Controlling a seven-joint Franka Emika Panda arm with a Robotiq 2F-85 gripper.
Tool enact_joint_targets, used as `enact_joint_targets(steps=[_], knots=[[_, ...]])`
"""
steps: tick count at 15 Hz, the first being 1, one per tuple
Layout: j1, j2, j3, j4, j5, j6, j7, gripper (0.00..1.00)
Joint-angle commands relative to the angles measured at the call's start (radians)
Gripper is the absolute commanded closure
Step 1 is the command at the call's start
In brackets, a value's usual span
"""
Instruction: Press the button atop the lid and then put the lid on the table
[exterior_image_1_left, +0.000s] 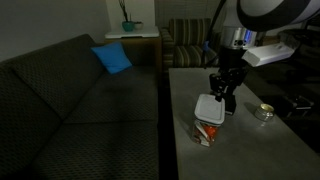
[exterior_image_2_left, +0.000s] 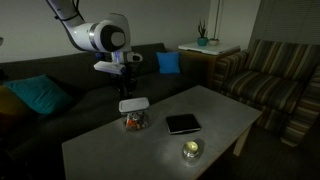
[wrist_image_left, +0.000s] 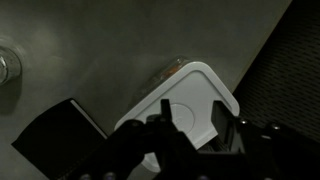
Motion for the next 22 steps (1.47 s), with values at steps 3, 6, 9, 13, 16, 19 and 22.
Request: enact_joint_targets(steps=[3,6,9,13,16,19,22], knots=[[0.003,0.075,-0.001,0.057,0.054,0.099,0.041,0.96],[0.013,0.104,-0.013,0.072,0.07,0.145,0.066,1.0],[0.033,0.149,-0.037,0.099,0.088,0.217,0.122,1.0],[0.061,0.21,-0.071,0.149,0.108,0.26,0.176,1.0],[0.076,0.253,-0.089,0.193,0.122,0.246,0.204,1.0],[0.092,0.28,-0.112,0.219,0.125,0.225,0.232,1.0],[0.109,0.304,-0.153,0.235,0.124,0.2,0.268,1.0]])
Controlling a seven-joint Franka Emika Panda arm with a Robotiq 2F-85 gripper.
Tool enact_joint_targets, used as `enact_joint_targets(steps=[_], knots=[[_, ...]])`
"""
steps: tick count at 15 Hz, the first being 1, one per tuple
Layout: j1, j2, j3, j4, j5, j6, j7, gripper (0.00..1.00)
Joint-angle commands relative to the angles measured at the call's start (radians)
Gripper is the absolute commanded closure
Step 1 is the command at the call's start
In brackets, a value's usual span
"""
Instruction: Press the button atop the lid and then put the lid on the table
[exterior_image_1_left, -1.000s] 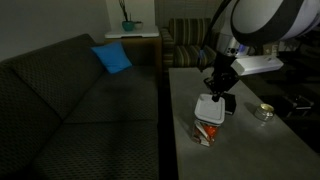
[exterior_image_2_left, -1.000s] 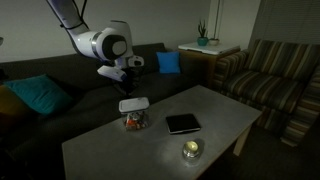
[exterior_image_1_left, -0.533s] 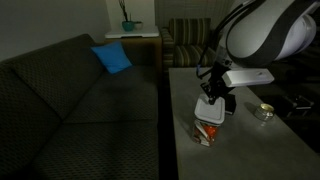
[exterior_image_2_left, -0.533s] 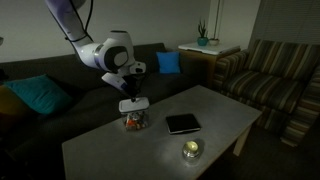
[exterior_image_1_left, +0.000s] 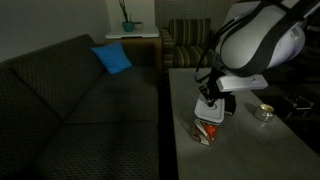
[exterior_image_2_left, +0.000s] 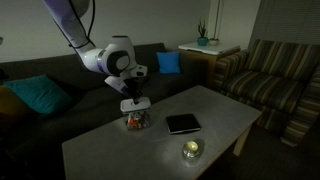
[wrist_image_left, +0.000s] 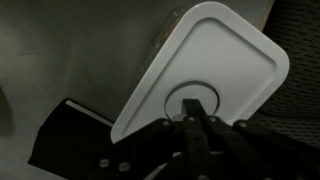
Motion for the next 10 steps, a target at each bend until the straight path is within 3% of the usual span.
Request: enact_joint_targets(steps=[1,5,10], knots=[[0.028,0.074,-0.065,0.053,0.011,-0.046,0.043,1.0],[0.037,0.087,-0.108,0.066,-0.001,-0.113,0.08,1.0],[0.019,0.089,-0.115,0.08,-0.01,-0.197,0.08,1.0]])
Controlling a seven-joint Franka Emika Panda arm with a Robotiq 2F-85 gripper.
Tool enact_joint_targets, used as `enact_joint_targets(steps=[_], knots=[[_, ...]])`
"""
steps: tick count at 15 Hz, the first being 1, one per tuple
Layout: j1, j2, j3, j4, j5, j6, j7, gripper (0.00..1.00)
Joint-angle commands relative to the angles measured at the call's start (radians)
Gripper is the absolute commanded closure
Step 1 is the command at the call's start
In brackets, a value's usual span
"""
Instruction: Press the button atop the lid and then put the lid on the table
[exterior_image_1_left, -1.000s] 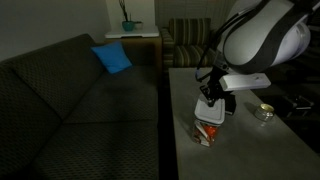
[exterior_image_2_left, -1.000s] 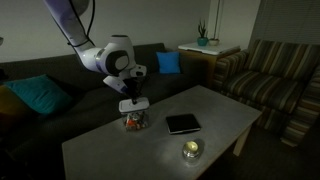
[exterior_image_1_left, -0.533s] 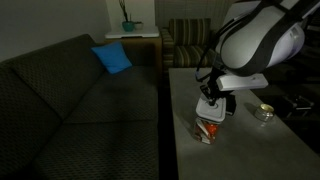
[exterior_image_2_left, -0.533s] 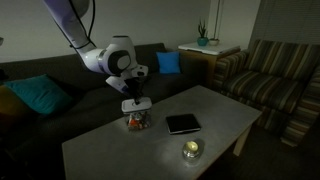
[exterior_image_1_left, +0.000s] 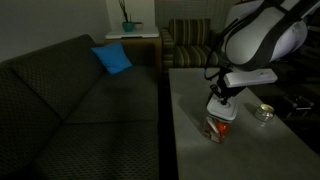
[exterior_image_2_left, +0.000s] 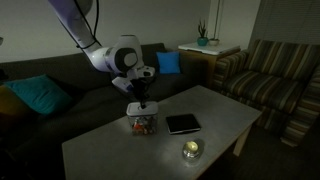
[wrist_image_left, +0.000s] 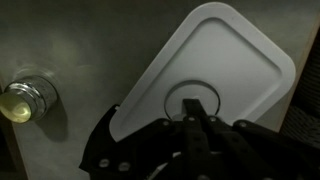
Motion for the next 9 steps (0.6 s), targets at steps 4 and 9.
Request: enact_joint_targets(steps=[4,9], knots=[[-0.029,0.059,0.013,0.045,-0.011,-0.099,-0.016,1.0],[-0.051,-0.003,0.05,0.016,-0.004,-0.09,-0.062,1.0]])
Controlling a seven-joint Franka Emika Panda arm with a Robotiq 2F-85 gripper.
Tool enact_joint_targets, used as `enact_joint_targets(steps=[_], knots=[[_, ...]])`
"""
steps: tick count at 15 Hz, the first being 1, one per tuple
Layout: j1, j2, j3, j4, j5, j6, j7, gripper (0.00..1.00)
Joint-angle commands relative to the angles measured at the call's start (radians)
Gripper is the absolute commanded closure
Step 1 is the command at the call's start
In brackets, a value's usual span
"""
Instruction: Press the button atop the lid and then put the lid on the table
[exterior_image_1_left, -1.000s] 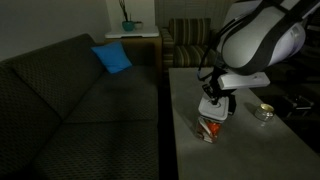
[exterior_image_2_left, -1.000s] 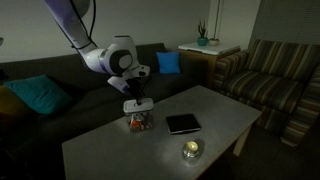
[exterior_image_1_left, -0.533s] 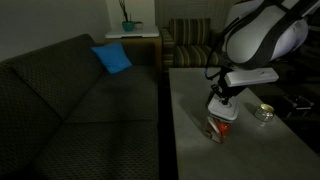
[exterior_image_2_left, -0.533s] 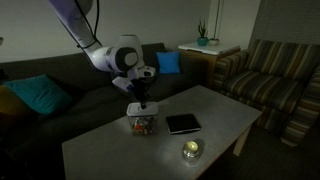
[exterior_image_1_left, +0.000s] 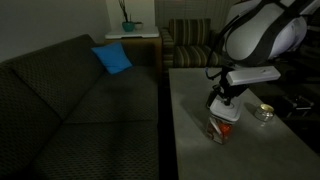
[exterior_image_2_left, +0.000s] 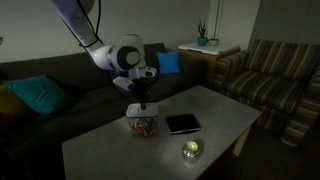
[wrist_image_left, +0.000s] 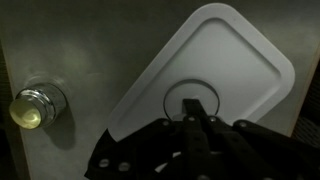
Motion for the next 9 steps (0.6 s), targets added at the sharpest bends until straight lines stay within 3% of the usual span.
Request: enact_joint_targets(steps=[1,9], knots=[[-0.041,-0.02,0.055,-0.014,0.001,-0.008,-0.055,1.0],[-0.058,-0.099,0.106,-0.004,-0.006,-0.074,-0.117,1.0]])
